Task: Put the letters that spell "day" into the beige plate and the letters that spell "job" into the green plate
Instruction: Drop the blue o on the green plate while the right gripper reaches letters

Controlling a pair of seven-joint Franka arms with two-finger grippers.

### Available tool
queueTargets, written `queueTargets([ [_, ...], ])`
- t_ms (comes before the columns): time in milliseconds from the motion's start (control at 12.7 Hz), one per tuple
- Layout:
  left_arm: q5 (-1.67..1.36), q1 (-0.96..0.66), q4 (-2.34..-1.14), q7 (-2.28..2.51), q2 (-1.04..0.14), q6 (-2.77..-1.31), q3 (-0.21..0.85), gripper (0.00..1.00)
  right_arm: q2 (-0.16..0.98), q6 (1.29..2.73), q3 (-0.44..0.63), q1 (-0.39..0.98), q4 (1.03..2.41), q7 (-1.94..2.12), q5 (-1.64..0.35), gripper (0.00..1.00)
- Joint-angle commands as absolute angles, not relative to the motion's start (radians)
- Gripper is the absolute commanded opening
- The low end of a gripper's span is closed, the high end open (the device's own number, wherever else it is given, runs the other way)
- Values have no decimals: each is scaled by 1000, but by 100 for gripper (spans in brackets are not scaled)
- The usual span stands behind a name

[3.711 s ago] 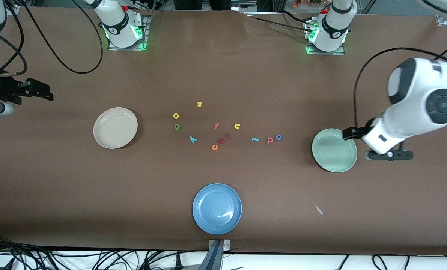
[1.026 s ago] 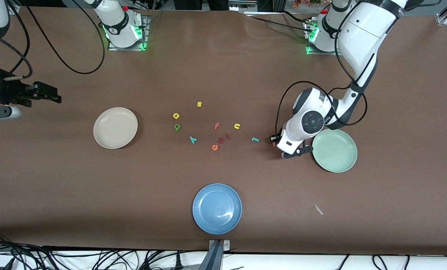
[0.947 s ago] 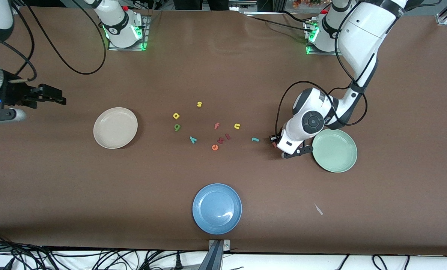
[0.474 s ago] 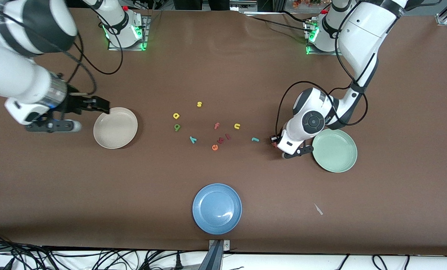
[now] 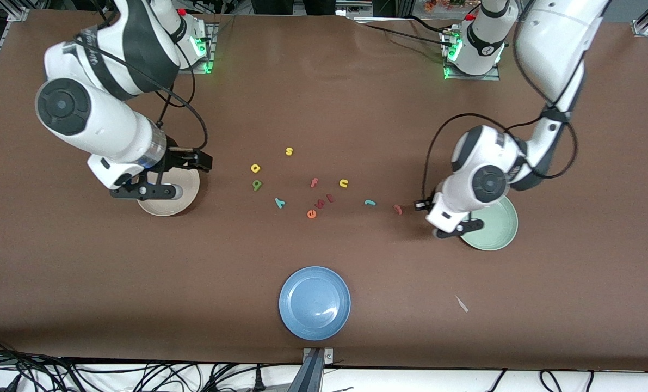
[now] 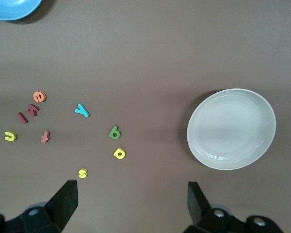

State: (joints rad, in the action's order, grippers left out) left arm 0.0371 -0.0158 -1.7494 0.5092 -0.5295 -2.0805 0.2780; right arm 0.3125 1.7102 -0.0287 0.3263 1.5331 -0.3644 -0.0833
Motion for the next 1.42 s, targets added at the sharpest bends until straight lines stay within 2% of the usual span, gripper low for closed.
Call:
queueTargets([
  [0, 96, 101, -1753, 314, -529, -2054, 279, 0, 316, 1765, -21, 370, 1577, -422, -92, 100],
  [316, 296, 202, -1752, 241, -603, -2089, 281, 2, 218, 2012, -61, 367, 1854, -423, -95, 100],
  [474, 299, 213, -1752, 224, -626, -2106, 281, 8, 199, 2092, -96, 364, 1948, -426, -95, 100],
  [553, 298, 215, -1752, 225, -627, -2106, 281, 25, 196, 2136, -116, 361, 1997, -451, -95, 100],
  [632, 298, 213, -1752, 225, -626, -2106, 281, 71, 189, 2199, -133, 360, 2052, -483, -91, 100],
  [711, 298, 213, -1752, 225, -620, -2102, 281, 100, 181, 2274, -162, 360, 2115, -517, -84, 100],
  [1026, 194, 199, -1700, 309, -584, -2057, 340, 100, 193, 2463, -201, 359, 2261, -538, -83, 100],
  [1342, 173, 192, -1698, 686, -580, -2036, 481, 100, 248, 2600, -204, 359, 2318, -538, -77, 100],
])
